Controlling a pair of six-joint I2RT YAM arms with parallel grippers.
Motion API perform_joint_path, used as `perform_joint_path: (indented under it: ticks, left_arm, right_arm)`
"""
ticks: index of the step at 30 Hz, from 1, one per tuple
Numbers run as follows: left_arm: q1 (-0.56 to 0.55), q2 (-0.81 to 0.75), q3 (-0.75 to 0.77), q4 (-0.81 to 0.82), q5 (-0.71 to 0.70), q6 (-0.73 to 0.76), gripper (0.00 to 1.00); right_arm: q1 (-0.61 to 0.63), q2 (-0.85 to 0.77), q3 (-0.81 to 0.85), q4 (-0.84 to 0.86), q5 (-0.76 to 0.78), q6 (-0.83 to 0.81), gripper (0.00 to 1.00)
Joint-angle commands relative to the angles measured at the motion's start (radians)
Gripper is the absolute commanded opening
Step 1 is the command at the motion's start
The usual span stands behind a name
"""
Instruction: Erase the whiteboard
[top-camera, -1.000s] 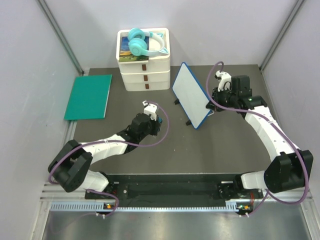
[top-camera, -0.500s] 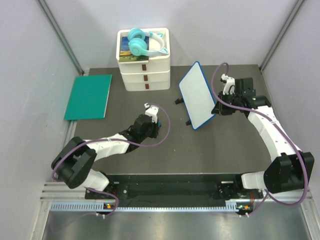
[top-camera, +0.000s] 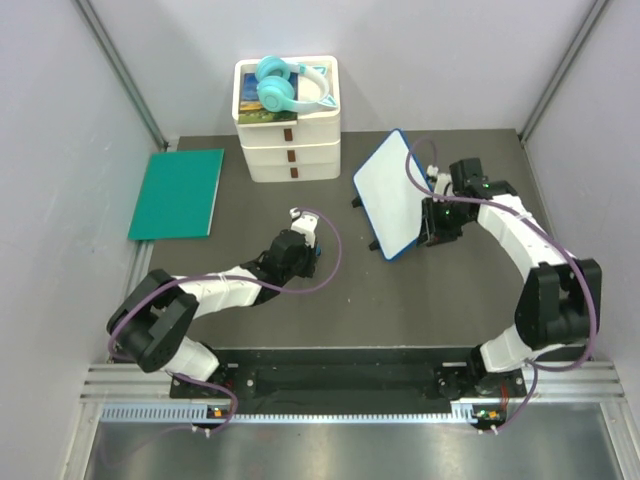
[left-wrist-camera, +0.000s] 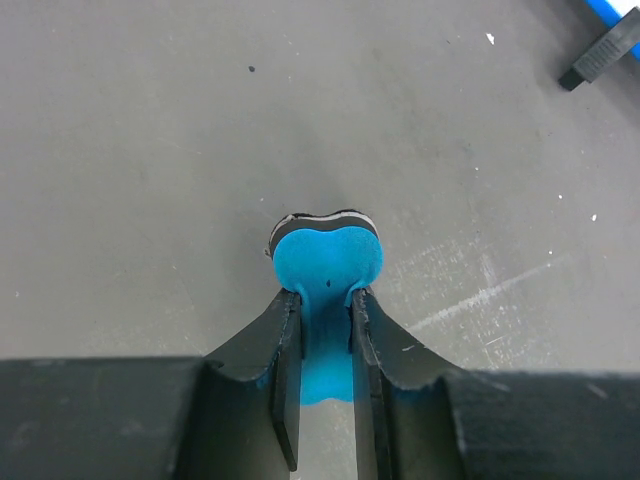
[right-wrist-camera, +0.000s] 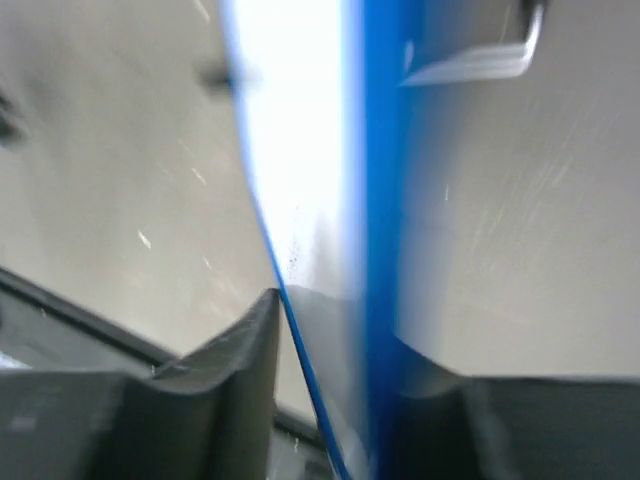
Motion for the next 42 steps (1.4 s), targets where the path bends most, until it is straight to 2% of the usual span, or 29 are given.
perform_joint_path:
  ticks: [1,4,14,21,23,24,27,28,29,30,33,36,39,42]
  left_arm:
    - [0.003,0.018,0.035,0.013,-0.015,0.012,0.00]
    - [0.003,0.032,0.036,0.011,-0.010,0.011,0.00]
    - [0.003,0.038,0.050,-0.001,-0.016,0.008,0.00]
    - [0.008,0.096,0.132,-0.053,-0.044,-0.006,0.00]
    - [0.012,0.145,0.185,-0.110,-0.041,-0.009,0.14]
    - [0.014,0.164,0.243,-0.187,-0.039,-0.012,0.28]
    - [0.014,0.192,0.278,-0.222,-0.068,-0.038,0.37]
    - [0.014,0.183,0.268,-0.210,-0.074,-0.053,0.54]
    - [0.014,0.154,0.245,-0.201,-0.087,-0.060,0.93]
    - [0.014,0.137,0.234,-0.191,-0.100,-0.067,0.99]
    - [0.017,0.065,0.220,-0.196,-0.111,-0.080,0.99]
    - [0.024,-0.021,0.220,-0.239,-0.136,-0.086,0.99]
    - [0.049,-0.109,0.220,-0.305,-0.171,-0.098,0.99]
    - [0.118,-0.124,0.238,-0.358,-0.104,-0.081,0.99]
  right_arm:
    - [0.015,0.034,-0.003,-0.109,0.029,-0.011,0.38]
    - [0.015,0.037,0.013,-0.110,0.049,-0.012,0.45]
    - [0.015,-0.011,0.008,-0.092,0.080,-0.014,0.49]
    - [0.015,-0.175,-0.001,-0.098,0.012,0.017,0.58]
    - [0.015,-0.247,-0.012,-0.098,-0.014,0.034,0.62]
    - [0.015,-0.271,-0.022,-0.098,-0.028,0.038,0.65]
    - [0.023,-0.354,-0.038,-0.095,-0.060,0.075,0.67]
    - [0.032,-0.380,-0.033,-0.098,-0.069,0.080,0.67]
    - [0.058,-0.386,-0.024,-0.097,-0.074,0.095,0.68]
    - [0.076,-0.390,-0.016,-0.097,-0.075,0.104,0.68]
    - [0.142,-0.387,-0.009,-0.052,-0.075,0.141,0.68]
    - [0.196,-0.347,-0.032,0.057,-0.080,0.189,0.63]
    - [0.289,-0.240,-0.003,0.114,-0.071,0.207,0.59]
    - [0.357,-0.132,0.063,0.121,-0.006,0.198,0.58]
